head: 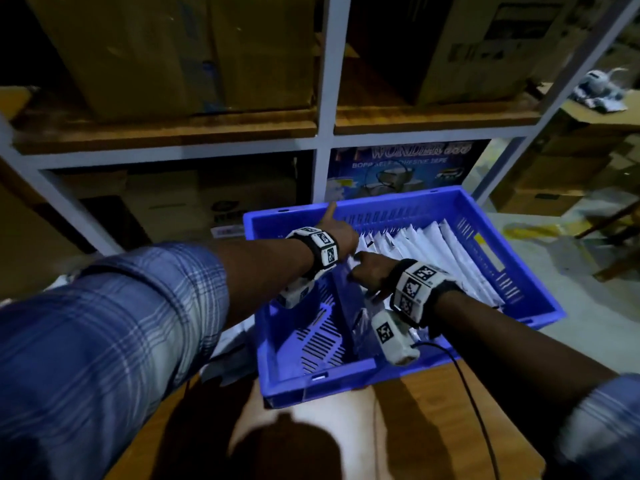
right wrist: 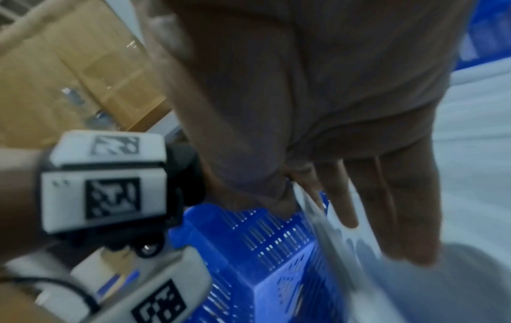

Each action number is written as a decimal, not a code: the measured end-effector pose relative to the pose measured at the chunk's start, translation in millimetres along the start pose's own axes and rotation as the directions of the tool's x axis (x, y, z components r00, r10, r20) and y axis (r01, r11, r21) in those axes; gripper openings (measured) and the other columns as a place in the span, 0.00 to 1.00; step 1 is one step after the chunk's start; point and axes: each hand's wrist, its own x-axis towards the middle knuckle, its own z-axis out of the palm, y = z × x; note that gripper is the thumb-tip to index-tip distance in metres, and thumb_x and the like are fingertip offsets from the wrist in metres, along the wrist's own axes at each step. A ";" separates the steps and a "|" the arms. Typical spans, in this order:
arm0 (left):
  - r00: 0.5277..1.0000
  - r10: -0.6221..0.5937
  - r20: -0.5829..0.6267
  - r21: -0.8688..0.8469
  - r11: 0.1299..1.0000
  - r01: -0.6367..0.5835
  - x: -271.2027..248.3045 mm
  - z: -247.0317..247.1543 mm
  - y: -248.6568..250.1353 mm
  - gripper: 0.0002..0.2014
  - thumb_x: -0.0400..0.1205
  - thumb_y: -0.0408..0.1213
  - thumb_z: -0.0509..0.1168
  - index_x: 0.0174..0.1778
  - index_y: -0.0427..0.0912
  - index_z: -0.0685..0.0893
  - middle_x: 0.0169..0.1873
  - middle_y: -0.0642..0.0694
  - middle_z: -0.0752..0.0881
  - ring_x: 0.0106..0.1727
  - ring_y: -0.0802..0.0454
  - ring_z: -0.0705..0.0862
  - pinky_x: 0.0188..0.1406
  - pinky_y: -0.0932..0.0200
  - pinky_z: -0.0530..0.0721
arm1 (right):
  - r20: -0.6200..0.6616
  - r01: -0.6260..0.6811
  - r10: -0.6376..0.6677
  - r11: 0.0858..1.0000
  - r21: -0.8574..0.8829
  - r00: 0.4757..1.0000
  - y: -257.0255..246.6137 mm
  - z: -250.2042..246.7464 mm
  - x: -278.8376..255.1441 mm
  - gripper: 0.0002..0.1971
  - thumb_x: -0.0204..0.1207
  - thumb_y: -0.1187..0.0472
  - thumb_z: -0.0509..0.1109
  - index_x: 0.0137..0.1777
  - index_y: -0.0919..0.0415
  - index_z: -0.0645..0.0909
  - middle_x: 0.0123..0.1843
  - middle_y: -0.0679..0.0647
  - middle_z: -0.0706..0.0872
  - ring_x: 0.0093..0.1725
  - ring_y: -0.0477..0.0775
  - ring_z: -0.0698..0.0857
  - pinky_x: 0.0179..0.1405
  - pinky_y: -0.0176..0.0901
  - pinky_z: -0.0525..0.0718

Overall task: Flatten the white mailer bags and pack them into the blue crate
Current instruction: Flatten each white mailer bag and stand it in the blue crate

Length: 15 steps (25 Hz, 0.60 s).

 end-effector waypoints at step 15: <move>0.997 0.075 -0.012 -0.326 0.942 -0.074 31.0 32.9 -8.2 0.20 0.78 0.30 0.69 0.67 0.48 0.84 0.66 0.42 0.83 0.66 0.38 0.82 0.62 0.50 0.82 | 0.355 0.071 -0.081 0.997 0.040 0.931 -8.9 11.1 23.5 0.24 0.87 0.57 0.61 0.81 0.63 0.66 0.79 0.59 0.71 0.77 0.56 0.71 0.66 0.35 0.67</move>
